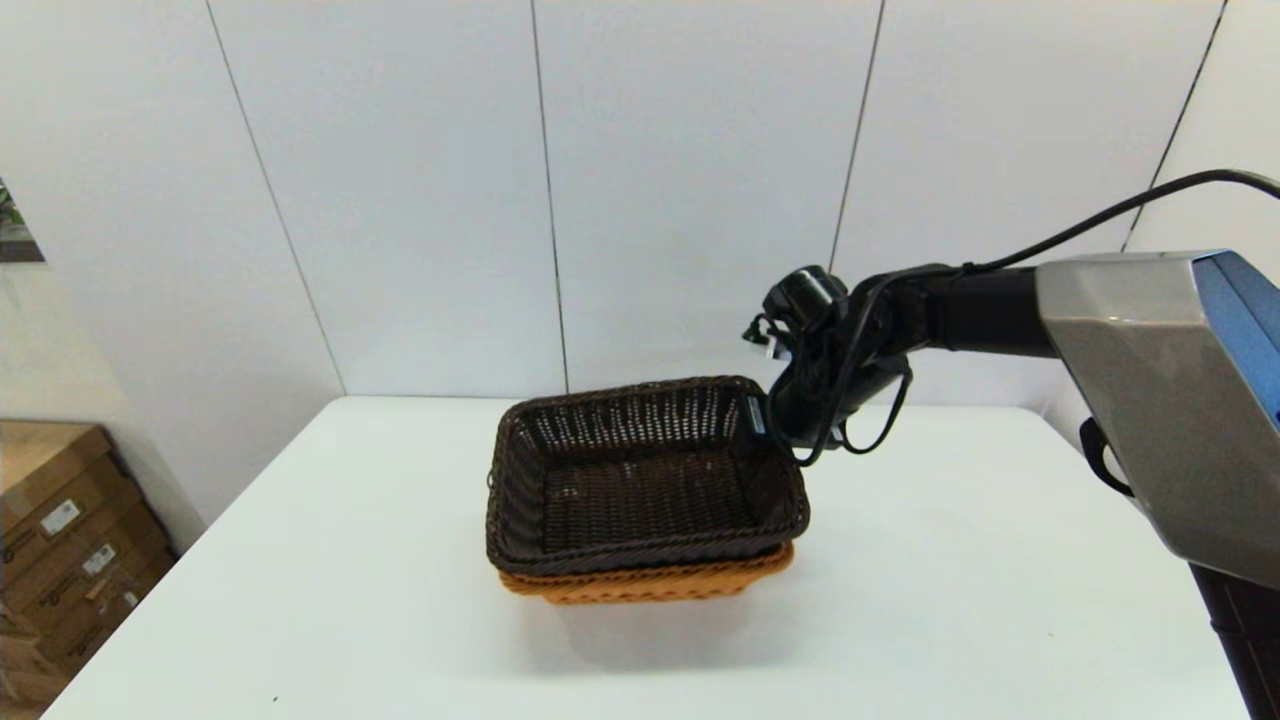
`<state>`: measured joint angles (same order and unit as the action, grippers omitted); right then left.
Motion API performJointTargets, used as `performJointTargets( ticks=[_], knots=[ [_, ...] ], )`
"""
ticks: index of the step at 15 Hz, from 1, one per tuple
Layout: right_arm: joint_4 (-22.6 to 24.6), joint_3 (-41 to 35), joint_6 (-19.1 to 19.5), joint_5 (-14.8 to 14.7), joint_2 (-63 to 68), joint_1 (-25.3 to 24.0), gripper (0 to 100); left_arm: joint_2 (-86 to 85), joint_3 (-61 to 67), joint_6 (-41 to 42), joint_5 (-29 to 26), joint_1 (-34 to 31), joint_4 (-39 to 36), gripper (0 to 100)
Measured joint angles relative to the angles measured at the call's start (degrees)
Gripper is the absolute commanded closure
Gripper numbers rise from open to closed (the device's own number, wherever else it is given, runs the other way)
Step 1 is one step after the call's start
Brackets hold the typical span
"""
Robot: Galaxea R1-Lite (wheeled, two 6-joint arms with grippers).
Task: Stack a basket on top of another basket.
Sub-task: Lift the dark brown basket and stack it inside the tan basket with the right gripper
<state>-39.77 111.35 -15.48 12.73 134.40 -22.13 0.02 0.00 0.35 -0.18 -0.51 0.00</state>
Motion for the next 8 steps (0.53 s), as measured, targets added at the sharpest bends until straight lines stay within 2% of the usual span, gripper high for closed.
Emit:
performJointTargets(
  ticks=[1, 2, 8],
  knots=[
    [0.0, 0.0, 0.0, 0.0, 0.0, 0.0, 100, 0.0, 0.0, 0.0, 0.0, 0.0, 0.0, 0],
    [0.0, 0.0, 0.0, 0.0, 0.0, 0.0, 0, 0.0, 0.0, 0.0, 0.0, 0.0, 0.0, 0],
    [0.0, 0.0, 0.0, 0.1, -0.1, -0.1, 0, 0.0, 0.0, 0.0, 0.0, 0.0, 0.0, 0]
  ],
)
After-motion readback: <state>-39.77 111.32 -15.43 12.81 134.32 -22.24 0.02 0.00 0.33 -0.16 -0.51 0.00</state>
